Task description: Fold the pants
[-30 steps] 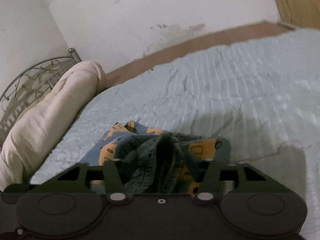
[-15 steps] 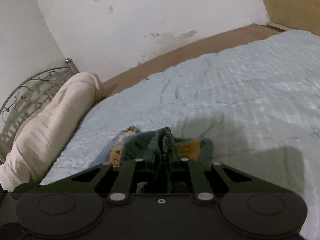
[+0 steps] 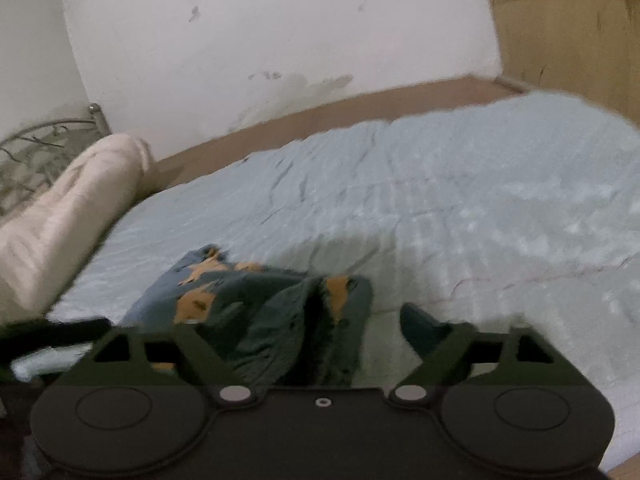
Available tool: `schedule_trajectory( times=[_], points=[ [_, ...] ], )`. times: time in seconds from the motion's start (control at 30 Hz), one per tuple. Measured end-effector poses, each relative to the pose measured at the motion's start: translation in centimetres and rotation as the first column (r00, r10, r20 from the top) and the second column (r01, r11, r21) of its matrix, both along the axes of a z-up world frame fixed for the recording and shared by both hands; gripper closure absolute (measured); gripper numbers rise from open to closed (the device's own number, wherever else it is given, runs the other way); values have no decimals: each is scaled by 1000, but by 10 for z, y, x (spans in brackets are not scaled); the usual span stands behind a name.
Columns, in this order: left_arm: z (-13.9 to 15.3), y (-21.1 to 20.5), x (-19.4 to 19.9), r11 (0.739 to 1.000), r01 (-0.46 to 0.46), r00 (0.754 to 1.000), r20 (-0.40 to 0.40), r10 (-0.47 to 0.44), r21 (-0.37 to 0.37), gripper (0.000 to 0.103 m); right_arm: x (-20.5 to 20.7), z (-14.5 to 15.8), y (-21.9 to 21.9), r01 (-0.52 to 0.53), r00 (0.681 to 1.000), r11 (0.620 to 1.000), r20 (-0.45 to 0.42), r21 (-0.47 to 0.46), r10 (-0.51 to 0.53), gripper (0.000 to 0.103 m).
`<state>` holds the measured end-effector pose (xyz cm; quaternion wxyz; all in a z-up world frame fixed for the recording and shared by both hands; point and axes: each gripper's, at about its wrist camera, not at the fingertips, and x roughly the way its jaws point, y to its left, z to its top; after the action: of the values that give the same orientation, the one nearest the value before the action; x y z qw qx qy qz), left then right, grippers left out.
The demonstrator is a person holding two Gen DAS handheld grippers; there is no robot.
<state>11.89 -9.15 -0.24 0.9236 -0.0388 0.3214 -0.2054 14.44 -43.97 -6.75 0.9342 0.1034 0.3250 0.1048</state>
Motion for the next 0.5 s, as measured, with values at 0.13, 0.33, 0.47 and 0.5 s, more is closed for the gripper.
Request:
schedule_trajectory(
  times=[0.13,0.33,0.47,0.5],
  points=[
    [-7,15,22,972,-194,980,-19,198,135,1,0,3,18,32,999,993,33,-115,-29,5],
    [-33,35,30,922,-271,953,-55,296,278,0,-7,-4,42,-34,999,947,12,-319,40,1],
    [-48,48,23,933,-259,952,-99,291,249,1,-22,-12,32,-46,999,936,7,-349,52,1],
    [-51,52,21,937,-263,950,-111,293,230,1,-25,-15,29,-46,999,941,9,-336,52,1]
  ],
)
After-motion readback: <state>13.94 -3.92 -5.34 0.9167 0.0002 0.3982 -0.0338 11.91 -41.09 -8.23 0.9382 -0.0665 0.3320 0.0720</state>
